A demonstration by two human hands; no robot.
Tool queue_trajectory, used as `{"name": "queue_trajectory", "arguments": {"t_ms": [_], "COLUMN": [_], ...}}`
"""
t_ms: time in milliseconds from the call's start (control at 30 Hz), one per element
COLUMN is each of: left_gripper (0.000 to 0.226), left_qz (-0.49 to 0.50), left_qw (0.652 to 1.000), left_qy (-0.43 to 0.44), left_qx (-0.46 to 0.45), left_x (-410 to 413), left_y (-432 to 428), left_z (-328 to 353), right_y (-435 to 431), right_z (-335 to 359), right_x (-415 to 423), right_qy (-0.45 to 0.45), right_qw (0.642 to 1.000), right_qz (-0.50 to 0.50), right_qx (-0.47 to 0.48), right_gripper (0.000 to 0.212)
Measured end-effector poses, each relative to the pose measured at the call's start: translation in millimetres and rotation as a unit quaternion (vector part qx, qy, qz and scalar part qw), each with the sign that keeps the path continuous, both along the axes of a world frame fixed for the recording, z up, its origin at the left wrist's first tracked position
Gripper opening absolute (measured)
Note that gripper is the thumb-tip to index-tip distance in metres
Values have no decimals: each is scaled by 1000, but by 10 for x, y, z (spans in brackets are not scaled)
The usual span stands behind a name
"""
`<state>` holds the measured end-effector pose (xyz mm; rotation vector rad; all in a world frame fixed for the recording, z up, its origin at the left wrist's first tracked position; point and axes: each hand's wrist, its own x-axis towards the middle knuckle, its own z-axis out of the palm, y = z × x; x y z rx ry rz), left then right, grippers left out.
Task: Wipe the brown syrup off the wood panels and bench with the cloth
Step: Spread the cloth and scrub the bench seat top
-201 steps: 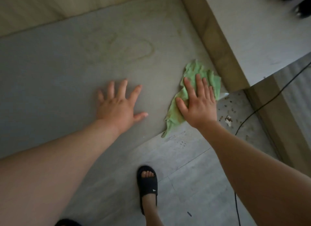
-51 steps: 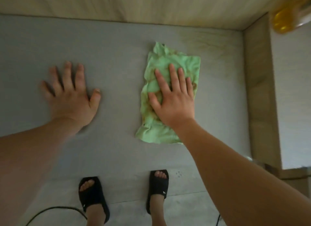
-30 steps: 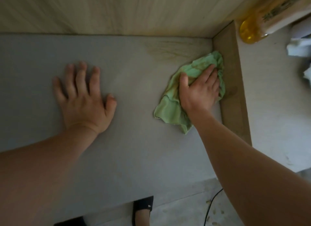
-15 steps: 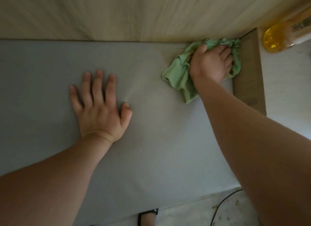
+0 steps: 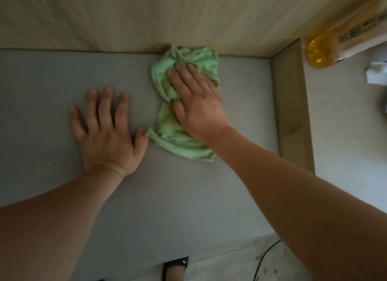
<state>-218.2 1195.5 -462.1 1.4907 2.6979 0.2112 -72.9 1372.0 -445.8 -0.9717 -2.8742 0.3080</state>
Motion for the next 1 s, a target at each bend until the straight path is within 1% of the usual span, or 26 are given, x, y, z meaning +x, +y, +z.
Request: {"name": "queue_trajectory", "arguments": {"t_ms": [33,67,133,167,200,300,400,467,567,800,900,967,1000], "left_gripper": [82,82,82,82,82,82,83,82,81,80,77,71,65], "left_qz": [3,6,9,9,8,8,5,0,-3,-17,-21,-21,-24], "left_qw": [1000,1000,1000,1000,1000,1000,1000,1000,1000,1000,998,994,989], "left_qy": [-1,-5,-11,-13,-12,-5,1,5,8,-14,-52,-102,-132], "left_qx": [-2,-5,-5,-2,0,1,-2,0,11,19,26,44,69], "left_x": [6,14,32,30,34,21,25,7,-16,-29,-43,-91,-146], "left_y": [8,17,30,38,43,32,42,30,15,9,0,-21,-56], "left_z": [4,12,20,23,22,17,14,5,-7,-11,52,128,174], "right_y": [136,259,445,498,522,522,522,475,360,171,35,-34,-92], "right_z": [-1,8,41,57,74,80,53,36,13,-33,-47,-44,-33], "right_x": [167,323,582,642,650,382,-23,-273,-569,-848,-938,-1002,-1061], "right_qy": [-19,-40,-66,-66,-62,-50,-41,-36,-32,-41,-37,-34,-33], "right_qw": [1000,998,974,957,943,917,888,878,872,878,888,891,891], "right_qz": [-5,-54,-215,-282,-327,-394,-455,-476,-489,-477,-459,-454,-452], "right_qx": [4,10,7,-2,-10,-34,-48,-41,-20,0,8,7,6], "right_gripper": [65,66,73,77,80,84,80,77,78,75,72,71,72]}}
